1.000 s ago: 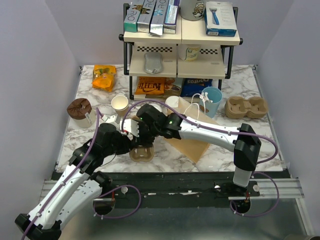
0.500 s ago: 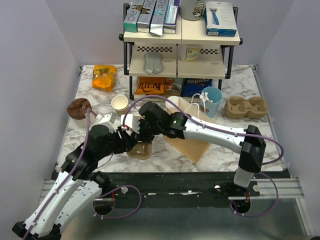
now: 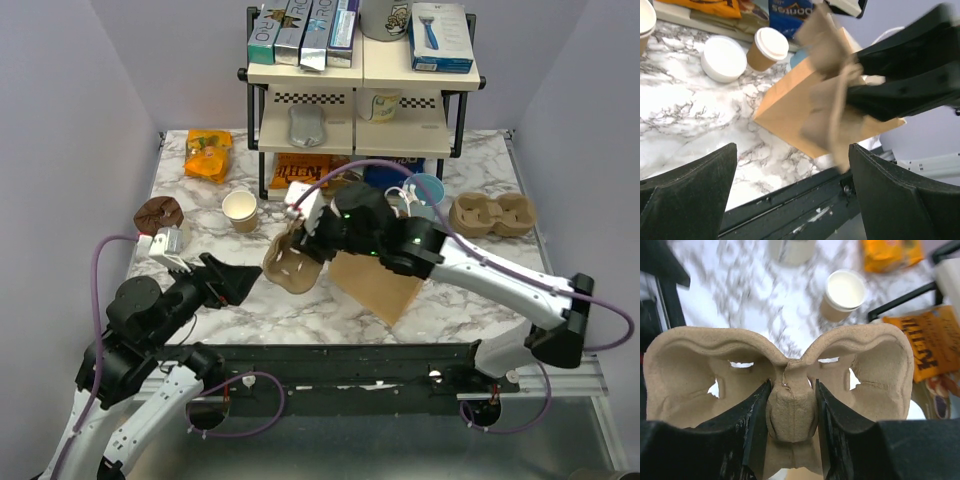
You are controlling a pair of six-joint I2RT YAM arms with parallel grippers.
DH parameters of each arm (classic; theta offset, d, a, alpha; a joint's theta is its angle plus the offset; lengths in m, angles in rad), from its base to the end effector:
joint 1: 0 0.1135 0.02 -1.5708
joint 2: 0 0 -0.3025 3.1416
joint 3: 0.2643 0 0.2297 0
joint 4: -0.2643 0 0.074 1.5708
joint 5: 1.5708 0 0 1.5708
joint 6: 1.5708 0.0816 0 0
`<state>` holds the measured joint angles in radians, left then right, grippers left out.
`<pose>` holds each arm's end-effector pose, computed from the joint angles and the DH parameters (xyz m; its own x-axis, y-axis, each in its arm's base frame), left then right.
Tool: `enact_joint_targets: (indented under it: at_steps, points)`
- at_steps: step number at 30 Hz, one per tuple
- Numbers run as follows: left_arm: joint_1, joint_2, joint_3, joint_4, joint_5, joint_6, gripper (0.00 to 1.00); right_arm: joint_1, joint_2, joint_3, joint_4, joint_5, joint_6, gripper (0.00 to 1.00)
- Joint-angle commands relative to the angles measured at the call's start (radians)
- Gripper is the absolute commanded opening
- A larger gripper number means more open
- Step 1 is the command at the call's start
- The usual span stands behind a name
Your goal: Pack the takeout coffee
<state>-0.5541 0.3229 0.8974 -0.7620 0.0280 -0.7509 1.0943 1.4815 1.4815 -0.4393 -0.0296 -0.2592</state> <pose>0.0324 -0.0227 0.3514 -0.4907 -0.4984 -0.7147 0.2935 0.6778 -0.6741 0.1609 0.3170 0.4086 0.0422 -0.4767 -0.8780 -0.9204 0.3233 -0.2198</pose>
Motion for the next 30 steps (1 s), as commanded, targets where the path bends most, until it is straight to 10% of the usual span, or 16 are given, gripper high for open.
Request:
enact_joint_targets:
  at_steps: [1, 9, 15, 22, 30]
  points:
    - [-0.004, 0.002, -0.026, 0.065, -0.031, -0.018, 0.99, -0.086, -0.179, -0.024, 0.091, 0.080, 0.214, 0.46]
    - [-0.004, 0.288, -0.078, 0.407, 0.125, -0.074, 0.99, -0.172, -0.533, -0.144, 0.151, 0.126, 0.397, 0.47]
    - [-0.030, 0.681, 0.150, 0.522, 0.308, 0.128, 0.99, -0.177, -0.684, -0.236, 0.062, 0.080, 0.535, 0.47]
    - [-0.136, 1.056, 0.579, 0.316, 0.415, 0.487, 0.99, -0.180, -0.805, -0.282, 0.034, 0.129, 0.594, 0.50]
    - [-0.190, 1.202, 0.658, 0.166, 0.284, 0.565, 0.99, -0.180, -0.831, -0.268, 0.014, 0.180, 0.609, 0.51]
